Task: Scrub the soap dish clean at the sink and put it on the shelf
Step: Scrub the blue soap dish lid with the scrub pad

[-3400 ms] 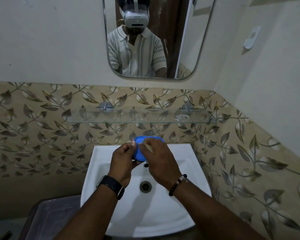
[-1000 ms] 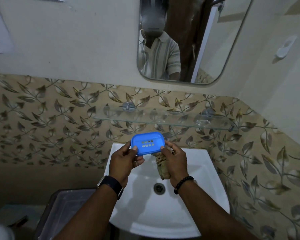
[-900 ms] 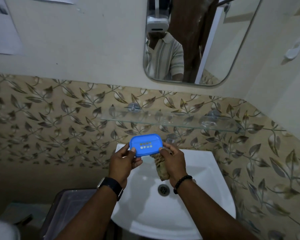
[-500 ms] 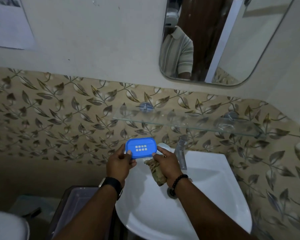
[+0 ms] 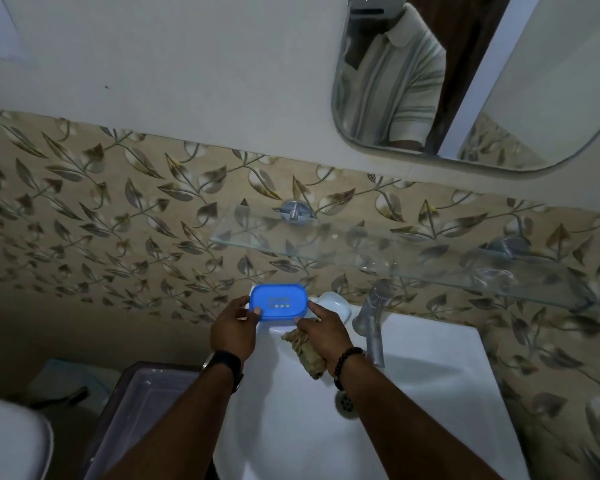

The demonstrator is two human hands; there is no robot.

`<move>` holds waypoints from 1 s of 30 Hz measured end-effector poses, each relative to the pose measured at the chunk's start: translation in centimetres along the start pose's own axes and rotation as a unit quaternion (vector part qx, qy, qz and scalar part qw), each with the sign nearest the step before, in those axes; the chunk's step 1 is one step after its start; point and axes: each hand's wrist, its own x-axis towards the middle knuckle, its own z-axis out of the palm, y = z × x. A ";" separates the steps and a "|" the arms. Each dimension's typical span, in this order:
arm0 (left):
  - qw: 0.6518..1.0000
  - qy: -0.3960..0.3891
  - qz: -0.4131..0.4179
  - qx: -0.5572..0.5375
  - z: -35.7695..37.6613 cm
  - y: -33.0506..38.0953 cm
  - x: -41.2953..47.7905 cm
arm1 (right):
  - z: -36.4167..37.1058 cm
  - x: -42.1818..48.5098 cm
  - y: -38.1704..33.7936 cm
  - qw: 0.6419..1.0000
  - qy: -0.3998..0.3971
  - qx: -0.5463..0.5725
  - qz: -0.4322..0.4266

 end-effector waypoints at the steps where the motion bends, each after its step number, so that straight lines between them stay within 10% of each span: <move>1: 0.999 0.001 0.007 0.035 0.2 -0.2 0.1 | 0.0 0.4 0.2 1.000 -0.008 -0.011 0.000; 15: 0.954 -0.006 0.076 0.290 0.7 -1.8 1.4 | 0.0 2.3 0.7 0.996 -0.029 -0.082 0.028; 30: 0.948 0.010 0.192 0.256 -0.4 -1.9 0.0 | 0.3 1.8 0.5 0.994 -0.012 -0.107 0.006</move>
